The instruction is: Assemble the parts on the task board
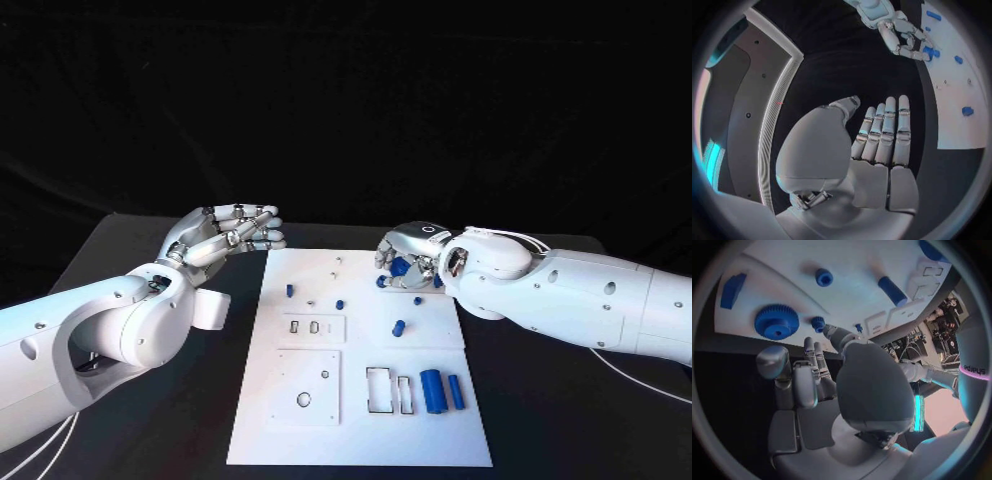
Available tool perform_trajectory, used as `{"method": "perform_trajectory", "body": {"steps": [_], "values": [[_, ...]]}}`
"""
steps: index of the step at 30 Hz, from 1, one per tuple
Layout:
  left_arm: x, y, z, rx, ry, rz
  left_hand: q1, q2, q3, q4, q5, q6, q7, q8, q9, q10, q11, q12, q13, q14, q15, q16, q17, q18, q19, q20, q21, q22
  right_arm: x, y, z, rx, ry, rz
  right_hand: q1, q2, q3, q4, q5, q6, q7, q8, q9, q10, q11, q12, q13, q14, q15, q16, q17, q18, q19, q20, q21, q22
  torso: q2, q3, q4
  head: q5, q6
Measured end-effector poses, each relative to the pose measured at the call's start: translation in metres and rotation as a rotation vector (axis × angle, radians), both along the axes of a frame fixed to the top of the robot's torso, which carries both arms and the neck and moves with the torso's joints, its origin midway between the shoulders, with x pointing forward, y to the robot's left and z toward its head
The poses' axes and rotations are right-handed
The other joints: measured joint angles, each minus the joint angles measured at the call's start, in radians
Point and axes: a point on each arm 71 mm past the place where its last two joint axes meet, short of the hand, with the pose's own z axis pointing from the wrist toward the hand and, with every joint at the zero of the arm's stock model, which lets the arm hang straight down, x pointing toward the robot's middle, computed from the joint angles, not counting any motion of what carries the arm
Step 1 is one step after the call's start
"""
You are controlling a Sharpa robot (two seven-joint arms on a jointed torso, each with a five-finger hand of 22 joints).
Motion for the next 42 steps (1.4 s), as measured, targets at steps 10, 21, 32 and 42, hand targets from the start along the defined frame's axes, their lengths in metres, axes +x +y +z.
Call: {"method": "perform_trajectory", "body": {"steps": [10, 21, 32, 42], "values": [[0.0002, 0.0001, 0.0012, 0.0, 0.001, -0.003, 0.0, 0.0, 0.0, 0.0, 0.0, -0.004, -0.004, 0.0, 0.0, -0.004, 0.004, 0.0, 0.0, 0.0, 0.0, 0.0, 0.001, 0.0, 0.0, 0.0, 0.0, -0.001, 0.0025, -0.0011, -0.0032, -0.016, 0.017, -0.009, 0.0, 0.0, 0.012, 0.002, 0.0, 0.004, 0.004, -0.004, 0.005, 0.0, 0.0, 0.0, -0.003, 0.003, 0.003, 0.011, 0.009, -0.015, 0.004, -0.002, 0.013, 0.022, 0.008, -0.0033, 0.004, -0.001, -0.001], [0.001, 0.0002, 0.0036, 0.001, -0.001, -0.006, -0.003, -0.003, 0.0, 0.0, -0.004, -0.004, -0.004, 0.0, -0.001, -0.004, 0.004, 0.0, 0.0, 0.0, 0.0, 0.0, 0.002, 0.0, 0.0, 0.0, 0.0, -0.001, 0.0031, -0.0006, -0.0058, -0.014, 0.031, -0.009, 0.004, 0.004, 0.044, 0.013, 0.0, 0.027, -0.005, -0.002, 0.016, 0.025, -0.008, 0.005, -0.008, 0.003, 0.003, 0.029, 0.026, -0.015, 0.004, -0.002, 0.045, 0.059, 0.015, -0.0051, 0.0056, -0.004, -0.006], [0.0023, 0.0016, 0.0035, 0.005, 0.004, -0.004, -0.004, -0.004, 0.0, 0.0, -0.003, -0.004, -0.004, 0.0, -0.001, -0.004, 0.004, -0.006, 0.0, 0.0, 0.0, 0.0, 0.002, 0.0, 0.0, 0.0, 0.0, -0.002, 0.0029, -0.0008, -0.004, 0.024, 0.016, -0.003, 0.017, 0.031, 0.105, 0.011, -0.013, 0.066, -0.026, 0.027, 0.043, 0.089, -0.027, 0.016, -0.013, 0.008, -0.012, 0.05, 0.047, -0.014, 0.015, -0.013, 0.083, 0.113, 0.019, -0.0061, 0.0076, 0.0, -0.006], [0.004, 0.0041, 0.0018, 0.017, 0.022, 0.008, -0.004, -0.004, 0.003, -0.003, -0.004, -0.008, 0.0, -0.004, -0.002, -0.007, 0.007, -0.01, 0.0, -0.002, 0.002, -0.009, 0.006, 0.0, 0.0, 0.0, 0.0, -0.005, 0.003, -0.0013, 0.004, 0.106, -0.064, -0.005, 0.015, 0.043, 0.14, -0.025, -0.041, 0.092, -0.042, 0.076, 0.055, 0.127, -0.038, 0.03, -0.006, 0.005, -0.027, 0.058, 0.057, -0.015, 0.017, -0.026, 0.098, 0.143, 0.023, -0.0074, 0.0076, -0.001, -0.003]]}}
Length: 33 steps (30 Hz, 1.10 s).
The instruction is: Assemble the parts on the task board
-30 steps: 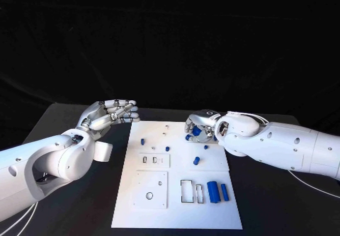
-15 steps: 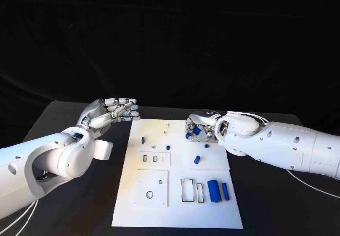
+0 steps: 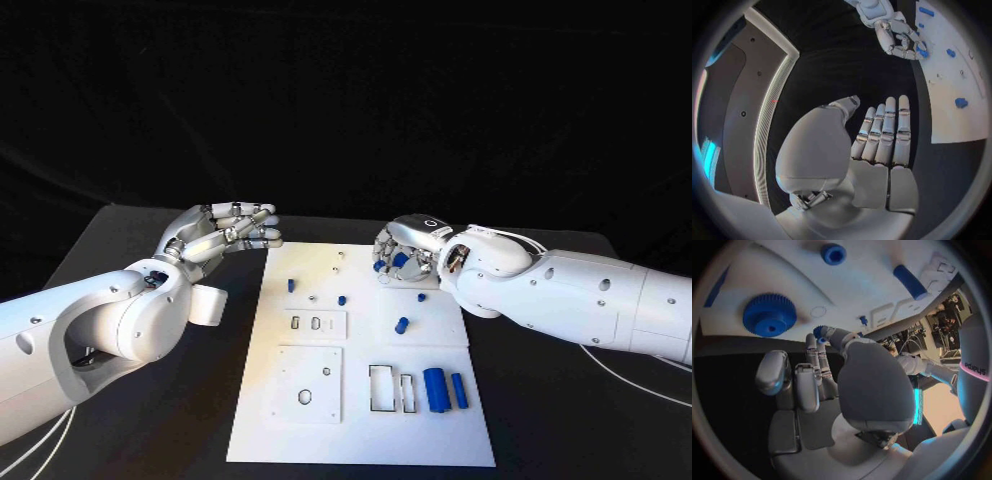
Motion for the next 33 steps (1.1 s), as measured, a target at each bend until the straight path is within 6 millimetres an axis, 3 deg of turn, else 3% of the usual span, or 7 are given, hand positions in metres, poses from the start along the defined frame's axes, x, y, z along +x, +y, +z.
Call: {"method": "perform_trajectory", "body": {"steps": [13, 25, 33], "values": [[0.0, 0.0, 0.0, 0.006, 0.006, 0.008, 0.0, 0.0, 0.008, -0.008, 0.0, 0.0, 0.0, 0.0, 0.0, 0.0, 0.0, -0.005, 0.0, -0.001, 0.001, -0.002, 0.003, 0.0, 0.0, 0.0, -0.005, -0.002, 0.006, 0.021, 0.008, 0.085, -0.078, -0.007, -0.005, 0.005, 0.005, -0.008, 0.004, -0.004, -0.004, 0.008, 0.0, 0.0, 0.0, 0.0, 0.0, 0.003, -0.003, 0.0, -0.006, 0.0, -0.004, -0.004, 0.0, -0.008, 0.004, -0.0035, 0.004, -0.001, 0.002], [-0.001, -0.004, 0.001, 0.003, 0.001, -0.002, 0.0, 0.0, 0.012, -0.012, 0.0, 0.0, 0.0, 0.0, 0.0, 0.0, 0.0, -0.009, 0.0, -0.001, 0.001, -0.006, 0.005, 0.0, 0.0, 0.0, -0.005, -0.002, 0.016, 0.043, 0.009, 0.108, -0.103, -0.017, -0.005, 0.005, 0.008, -0.014, 0.01, -0.014, -0.001, 0.023, 0.0, 0.0, 0.0, -0.01, 0.0, 0.003, -0.003, 0.0, -0.003, 0.0, -0.004, -0.003, 0.0, -0.007, 0.007, -0.0041, 0.0042, 0.002, 0.004], [0.0, -0.006, 0.0, 0.002, -0.001, -0.007, 0.0, 0.0, 0.012, -0.012, 0.0, 0.0, 0.0, 0.0, 0.0, 0.0, 0.0, -0.009, 0.0, -0.001, 0.001, -0.006, 0.005, 0.0, 0.0, 0.0, -0.005, -0.002, 0.019, 0.05, 0.007, 0.104, -0.093, -0.02, -0.005, 0.005, 0.011, -0.019, 0.01, -0.015, 0.0, 0.023, 0.0, 0.0, 0.0, -0.014, 0.0, 0.003, -0.003, 0.004, 0.0, 0.0, -0.004, -0.003, 0.0, -0.004, 0.009, -0.0041, 0.0042, 0.015, 0.007]]}}
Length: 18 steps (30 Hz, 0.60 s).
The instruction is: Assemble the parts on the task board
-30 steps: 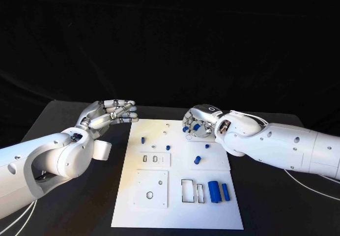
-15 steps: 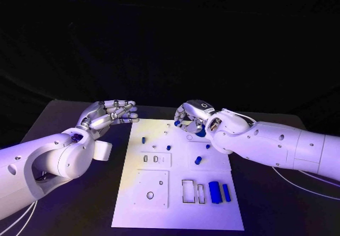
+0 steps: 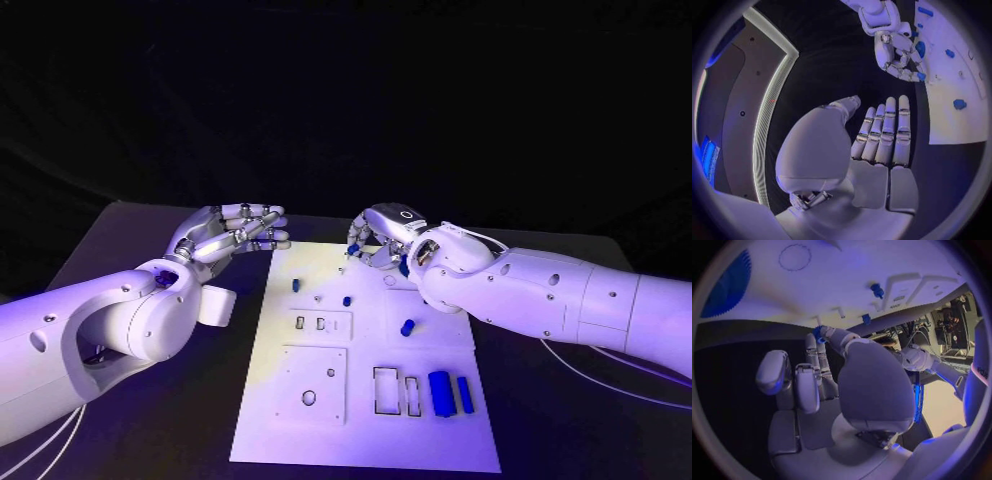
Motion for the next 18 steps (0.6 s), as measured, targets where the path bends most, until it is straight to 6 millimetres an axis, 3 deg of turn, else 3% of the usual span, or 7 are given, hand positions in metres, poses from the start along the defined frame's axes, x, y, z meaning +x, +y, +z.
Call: {"method": "perform_trajectory", "body": {"steps": [15, 18], "values": [[0.0005, -0.0003, 0.0, 0.0, -0.003, 0.0, 0.0, 0.0, 0.0, 0.0, 0.0, 0.0, 0.0, 0.0, 0.0, 0.0, 0.0, 0.0, 0.0, 0.0, 0.0, 0.0, 0.001, 0.0, 0.0, 0.0, 0.0, -0.001, 0.0033, 0.0018, -0.0045, -0.015, 0.032, -0.005, -0.004, 0.004, 0.0, 0.0, -0.003, -0.01, 0.005, -0.001, 0.008, 0.0, 0.0, -0.007, 0.0, 0.0, 0.0, 0.0, 0.0, 0.0, -0.004, -0.004, 0.0, -0.002, 0.004, -0.0012, 0.0003, 0.005, -0.003], [0.0005, -0.0003, 0.0001, 0.0, -0.003, 0.0, 0.0, 0.0, 0.0, 0.0, 0.0, 0.0, 0.0, 0.0, 0.0, 0.0, 0.0, 0.0, 0.0, 0.0, 0.0, 0.0, 0.001, 0.0, 0.0, 0.0, 0.0, -0.001, 0.0039, 0.0025, -0.0045, -0.016, 0.034, -0.004, -0.006, 0.006, 0.0, 0.0, -0.003, -0.013, 0.005, -0.003, 0.029, 0.0, 0.0, -0.008, 0.0, 0.0, 0.0, 0.0, 0.0, 0.0, -0.004, -0.004, 0.0, -0.002, 0.004, -0.0012, 0.0002, 0.005, -0.003]]}}
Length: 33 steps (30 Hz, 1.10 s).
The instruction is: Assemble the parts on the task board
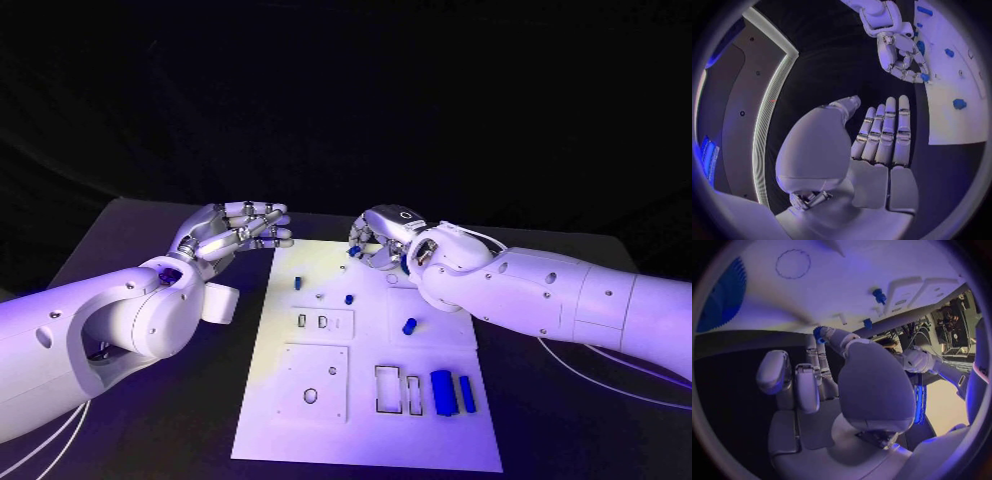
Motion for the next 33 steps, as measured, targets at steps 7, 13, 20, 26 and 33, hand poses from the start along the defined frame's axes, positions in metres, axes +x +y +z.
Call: {"method": "perform_trajectory", "body": {"steps": [7, 13, 20, 26, 33], "values": [[0.0, -0.001, 0.0, 0.0, -0.001, -0.001, 0.0, 0.0, 0.0, 0.0, 0.0, 0.0, 0.0, 0.0, 0.0, 0.0, 0.0, 0.0, 0.0, 0.0, 0.0, 0.0, 0.0, 0.0, 0.0, 0.0, 0.0, 0.0, 0.001, 0.005, 0.001, 0.002, -0.001, 0.004, -0.001, 0.001, 0.003, -0.003, 0.001, -0.004, 0.0, 0.001, 0.014, 0.0, 0.0, -0.002, 0.0, 0.0, 0.0, 0.0, 0.0, 0.0, 0.0, 0.0, 0.0, -0.002, 0.001, -0.0012, 0.0009, -0.002, -0.002], [0.0, -0.001, 0.0, -0.001, -0.001, -0.002, 0.0, 0.0, 0.003, -0.003, 0.0, 0.0, 0.0, 0.0, 0.0, 0.0, 0.0, 0.0, 0.0, 0.0, 0.0, 0.0, 0.002, 0.0, 0.0, 0.0, 0.0, 0.0, 0.003, 0.008, -0.001, 0.001, 0.0, 0.002, -0.001, 0.001, 0.001, -0.004, 0.003, -0.006, 0.002, 0.002, 0.014, 0.0, 0.0, -0.004, 0.006, 0.0, 0.0, 0.0, 0.0, 0.0, 0.0, 0.0, 0.0, -0.003, 0.002, -0.0019, 0.0022, -0.003, -0.003], [0.0, -0.001, 0.0, -0.001, -0.001, -0.004, 0.0, 0.0, 0.003, -0.003, 0.0, 0.0, 0.0, 0.0, 0.0, 0.0, 0.0, 0.0, 0.0, 0.0, 0.0, 0.0, 0.002, 0.0, 0.0, 0.0, 0.0, 0.0, 0.003, 0.01, -0.001, 0.0, 0.001, 0.001, -0.001, 0.001, 0.006, -0.008, 0.003, -0.007, 0.004, 0.002, 0.014, 0.0, 0.0, -0.004, 0.01, 0.0, 0.0, 0.003, 0.001, 0.0, -0.004, 0.004, 0.0, -0.004, 0.003, -0.0032, 0.0026, -0.003, -0.004], [0.0, -0.002, 0.0, -0.002, -0.001, -0.006, 0.0, 0.0, 0.003, -0.003, 0.0, 0.0, 0.0, 0.0, 0.0, 0.0, 0.0, 0.0, 0.0, 0.0, 0.0, 0.0, 0.002, 0.0, 0.0, 0.0, 0.0, 0.0, 0.004, 0.013, -0.002, -0.008, 0.01, 0.001, -0.001, 0.001, 0.009, -0.011, -0.007, -0.033, 0.012, -0.002, 0.036, -0.034, 0.009, -0.011, 0.007, 0.0, 0.007, 0.004, -0.001, 0.0, -0.013, 0.013, -0.008, -0.009, 0.004, -0.0035, 0.0015, -0.002, -0.005], [0.0, -0.002, 0.0, -0.002, -0.001, -0.006, 0.0, 0.0, 0.003, -0.003, 0.0, 0.0, 0.0, 0.0, 0.0, 0.0, 0.0, 0.0, 0.0, 0.0, 0.0, 0.0, 0.002, 0.0, 0.0, 0.0, 0.0, 0.0, 0.003, 0.009, -0.003, -0.015, 0.02, -0.003, -0.056, -0.036, 0.009, -0.012, 0.003, -0.129, 0.043, -0.066, 0.053, -0.17, 0.044, -0.015, -0.025, -0.002, 0.038, -0.012, -0.049, 0.0, -0.063, 0.042, -0.067, -0.084, 0.004, -0.0032, 0.0015, 0.0, -0.008]]}}
